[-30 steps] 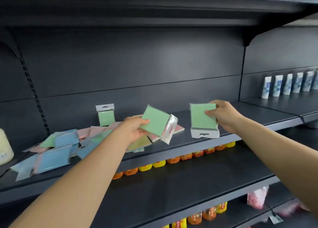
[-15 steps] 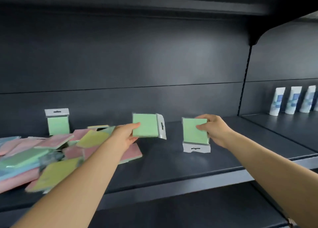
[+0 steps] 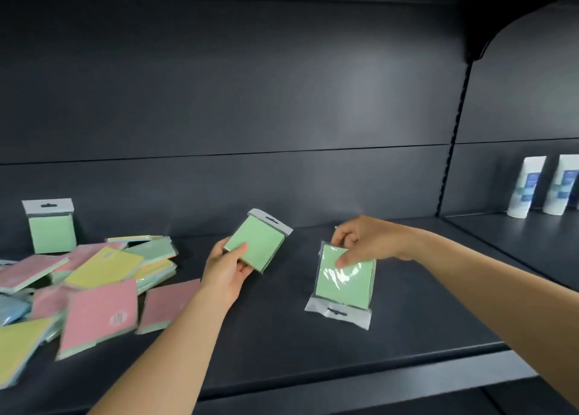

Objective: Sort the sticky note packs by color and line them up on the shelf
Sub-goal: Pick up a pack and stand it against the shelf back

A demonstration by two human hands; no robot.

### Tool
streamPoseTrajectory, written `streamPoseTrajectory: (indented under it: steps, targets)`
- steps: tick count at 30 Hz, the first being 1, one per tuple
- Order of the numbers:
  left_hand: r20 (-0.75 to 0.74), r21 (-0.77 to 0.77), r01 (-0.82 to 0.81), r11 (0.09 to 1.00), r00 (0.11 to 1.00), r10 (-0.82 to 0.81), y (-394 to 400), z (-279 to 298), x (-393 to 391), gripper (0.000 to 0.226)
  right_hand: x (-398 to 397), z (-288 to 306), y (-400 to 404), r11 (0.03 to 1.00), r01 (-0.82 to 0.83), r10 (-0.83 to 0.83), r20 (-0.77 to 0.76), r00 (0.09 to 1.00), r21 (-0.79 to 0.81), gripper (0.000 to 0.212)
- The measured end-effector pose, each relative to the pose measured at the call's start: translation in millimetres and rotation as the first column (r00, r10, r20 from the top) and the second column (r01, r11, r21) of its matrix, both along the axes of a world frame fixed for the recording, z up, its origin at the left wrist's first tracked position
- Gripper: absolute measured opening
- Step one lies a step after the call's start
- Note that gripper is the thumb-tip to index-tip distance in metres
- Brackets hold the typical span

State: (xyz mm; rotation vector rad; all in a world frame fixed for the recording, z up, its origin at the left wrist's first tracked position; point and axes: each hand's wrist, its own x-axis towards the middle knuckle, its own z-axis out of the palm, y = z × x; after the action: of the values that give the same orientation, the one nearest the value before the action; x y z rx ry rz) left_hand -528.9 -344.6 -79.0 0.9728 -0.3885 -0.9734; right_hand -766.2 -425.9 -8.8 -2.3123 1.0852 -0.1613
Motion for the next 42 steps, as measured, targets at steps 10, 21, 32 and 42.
streamPoseTrajectory:
  steps: [10,21,32,42]
  targets:
    - [-0.109,-0.032,-0.192,0.981,0.976,0.187,-26,5,6,0.018,1,-14,-25,0.912,-0.05,-0.106,0.351,0.93,0.408,0.021]
    - [-0.055,-0.05,-0.092,0.994,0.994,0.089,-44,2,9,0.021,50,-62,-40,0.896,0.38,-0.443,0.524,0.727,0.23,0.017]
    - [-0.012,-0.002,-0.106,0.994,0.994,0.106,-46,4,8,0.021,66,-59,-56,0.889,0.319,-0.458,0.617,0.64,0.328,0.027]
    - [-0.068,-0.017,-0.046,0.999,0.997,0.045,-46,2,9,0.018,59,-56,-53,0.867,0.36,-0.497,0.548,0.673,0.345,0.025]
